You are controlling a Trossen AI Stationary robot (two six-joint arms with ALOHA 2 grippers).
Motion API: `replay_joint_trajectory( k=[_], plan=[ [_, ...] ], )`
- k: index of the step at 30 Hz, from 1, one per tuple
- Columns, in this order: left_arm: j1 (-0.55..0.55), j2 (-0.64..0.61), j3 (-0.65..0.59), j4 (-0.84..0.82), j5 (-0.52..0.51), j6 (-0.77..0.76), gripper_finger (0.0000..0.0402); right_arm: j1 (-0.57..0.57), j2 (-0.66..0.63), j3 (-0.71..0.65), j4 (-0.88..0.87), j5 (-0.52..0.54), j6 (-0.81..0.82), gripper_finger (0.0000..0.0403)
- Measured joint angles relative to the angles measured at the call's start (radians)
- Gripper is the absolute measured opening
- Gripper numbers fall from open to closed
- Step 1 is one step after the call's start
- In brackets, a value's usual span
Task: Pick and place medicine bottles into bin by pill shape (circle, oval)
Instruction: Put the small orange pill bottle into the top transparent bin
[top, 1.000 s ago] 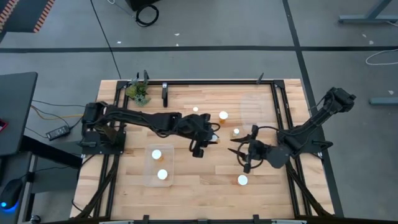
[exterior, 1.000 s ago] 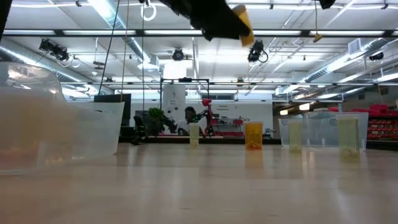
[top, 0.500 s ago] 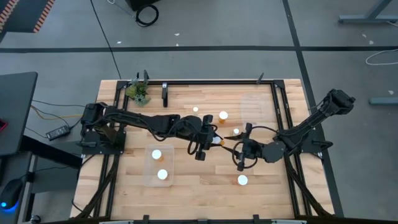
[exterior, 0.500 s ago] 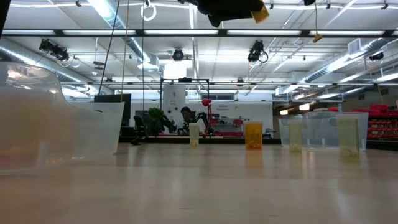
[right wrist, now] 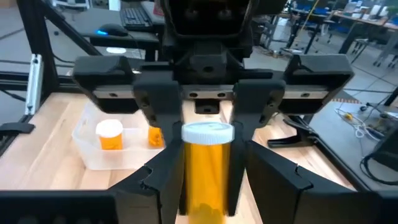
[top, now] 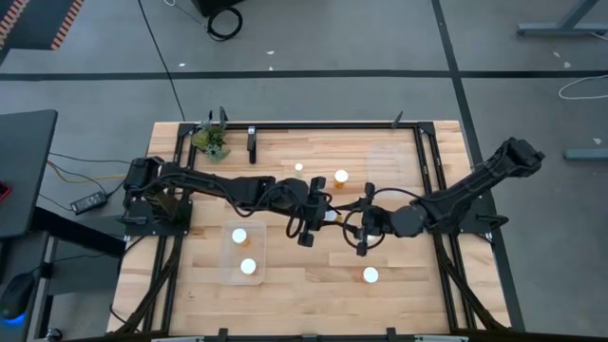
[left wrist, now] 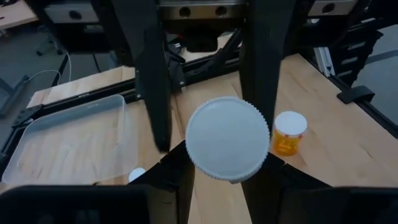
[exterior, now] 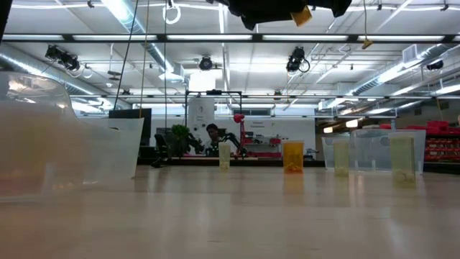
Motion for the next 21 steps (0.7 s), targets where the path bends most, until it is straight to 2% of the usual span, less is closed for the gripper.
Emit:
replay_joint_trajectory(
  k=[14,21],
  plan=[
    [0.001,0.000,0.000,-0.008,-0.020,0.001,0.0120,-0.036,0.006,0.000,0.009,-0.022,-0.008,0.0174],
    [0.001,0.000,0.000,-0.008,-0.021,0.001,0.0120,-0.036,0.006,0.000,0.006,-0.022,0.000,0.0155]
  ],
)
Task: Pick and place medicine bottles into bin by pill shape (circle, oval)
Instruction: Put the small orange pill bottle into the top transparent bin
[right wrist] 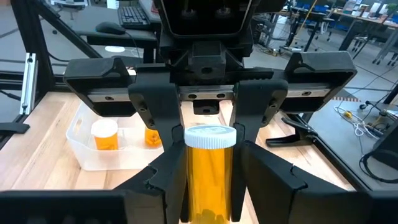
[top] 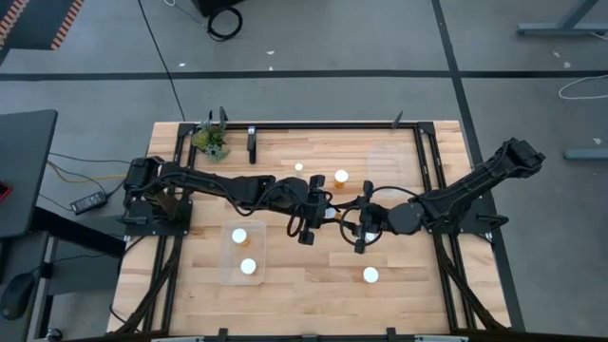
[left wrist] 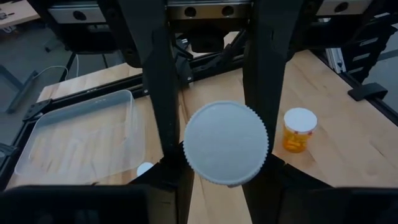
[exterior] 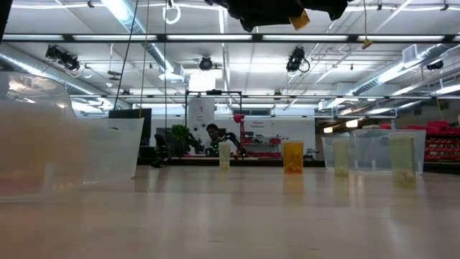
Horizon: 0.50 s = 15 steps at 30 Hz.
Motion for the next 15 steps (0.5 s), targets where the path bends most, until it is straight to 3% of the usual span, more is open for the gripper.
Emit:
replay_joint_trajectory(
  k=[15],
  plan=[
    [0.000,0.000,0.000,-0.016,-0.001,0.003,0.0136,0.000,0.000,0.000,0.000,-0.002,0.002,0.0124]
  ],
)
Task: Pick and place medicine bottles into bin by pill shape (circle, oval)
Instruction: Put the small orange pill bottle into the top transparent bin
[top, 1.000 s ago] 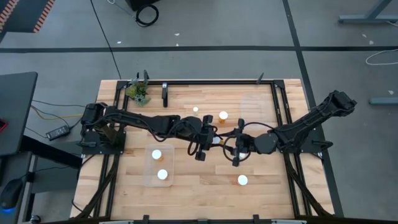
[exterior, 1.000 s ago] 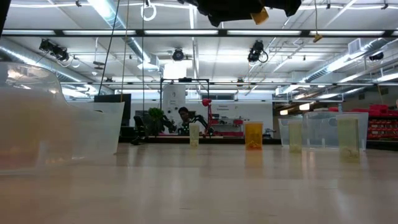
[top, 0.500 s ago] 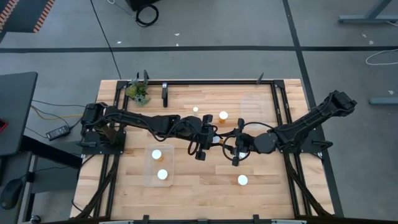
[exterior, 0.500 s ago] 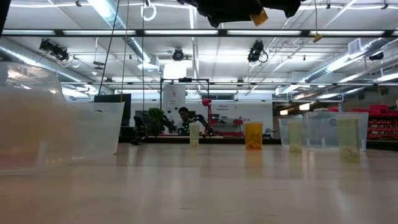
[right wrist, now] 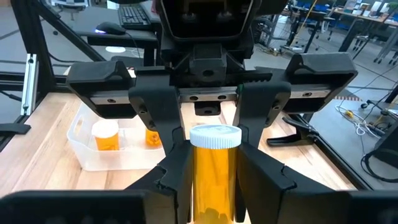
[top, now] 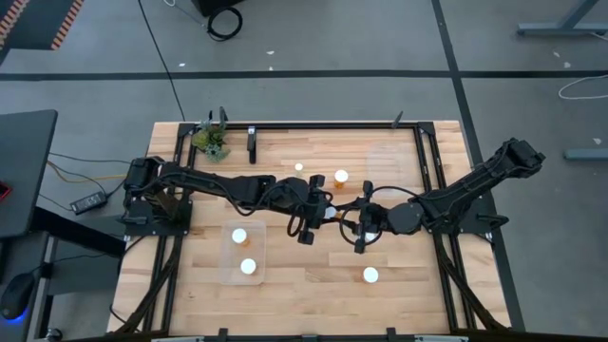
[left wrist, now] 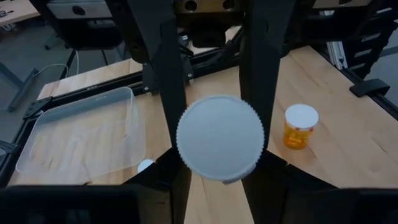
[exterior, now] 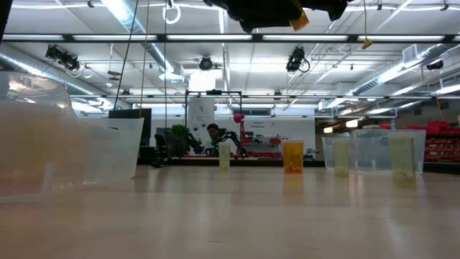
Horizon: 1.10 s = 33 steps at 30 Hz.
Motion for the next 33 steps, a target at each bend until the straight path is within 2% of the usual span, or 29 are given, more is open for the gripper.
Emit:
replay_joint_trajectory(
  k=[5,10,16,22,28,31,33],
  plan=[
    [0.004,0.000,0.000,-0.023,0.000,0.000,0.0137,0.007,-0.001,0.000,0.000,0.002,-0.004,0.0126],
    [0.018,-0.002,0.000,-0.033,0.004,0.000,0.0158,0.019,-0.002,0.000,-0.004,0.016,-0.016,0.0126],
    [0.042,-0.005,0.000,-0.049,0.003,-0.001,0.0177,0.054,-0.002,0.000,-0.034,0.115,-0.031,0.0127],
    [0.045,-0.006,-0.011,-0.059,0.004,-0.003,0.0172,0.074,-0.023,0.000,-0.049,0.164,-0.040,0.0126],
    [0.045,0.018,-0.013,-0.055,0.115,-0.030,0.0165,0.075,-0.095,0.000,-0.050,0.158,-0.029,0.0124],
    [0.044,0.030,-0.029,0.026,0.146,-0.030,0.0159,0.090,-0.120,0.000,-0.055,0.153,-0.029,0.0124],
    [0.043,0.030,-0.096,0.171,0.171,-0.031,0.0153,0.102,-0.132,0.001,-0.052,0.157,-0.029,0.0124]
  ],
)
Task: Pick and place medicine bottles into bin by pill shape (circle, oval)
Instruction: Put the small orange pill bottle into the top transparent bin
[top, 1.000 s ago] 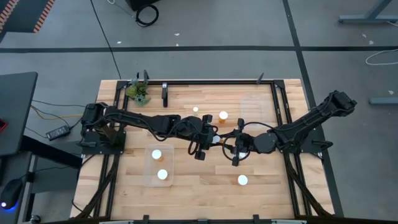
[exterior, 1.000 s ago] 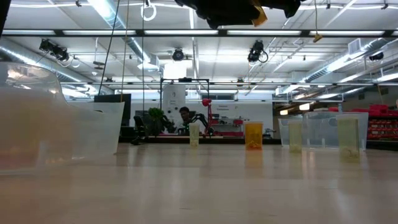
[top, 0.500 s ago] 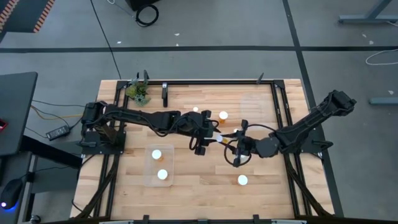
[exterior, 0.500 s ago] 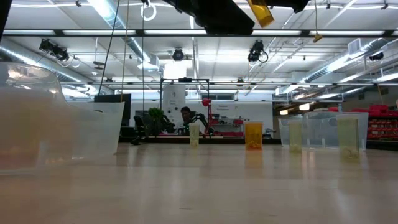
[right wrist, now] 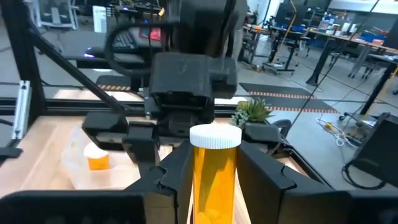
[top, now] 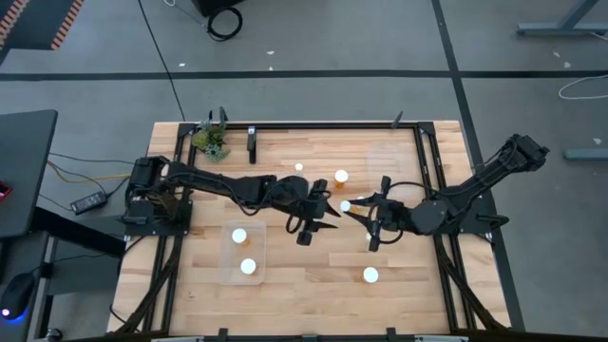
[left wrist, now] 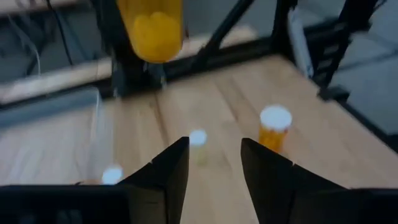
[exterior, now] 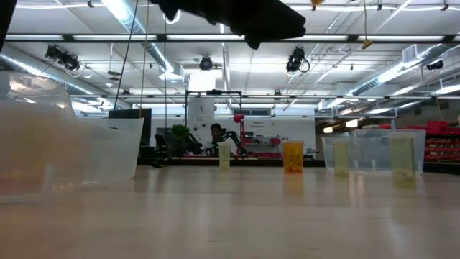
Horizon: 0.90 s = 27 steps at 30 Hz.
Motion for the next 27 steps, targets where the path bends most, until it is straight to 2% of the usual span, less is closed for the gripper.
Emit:
replay_joint_trajectory(
  k=[6,11,15,20,27],
  plan=[
    [0.026,0.002,-0.258,0.550,0.017,-0.030,0.0130,0.025,0.002,0.000,0.072,0.025,-0.015,0.0124],
    [0.059,0.001,-0.348,0.875,0.016,-0.055,0.0122,-0.002,0.034,0.000,0.203,0.019,-0.085,0.0125],
    [0.069,0.001,-0.351,0.976,0.016,-0.084,0.0133,-0.031,0.045,0.000,0.311,-0.043,-0.148,0.0126],
    [0.070,0.001,-0.350,1.080,0.016,-0.131,0.0166,-0.062,0.045,0.000,0.391,-0.109,-0.201,0.0126],
    [0.069,0.001,-0.300,1.092,0.018,-0.130,0.0207,-0.122,0.046,0.000,0.480,-0.242,-0.247,0.0126]
  ],
)
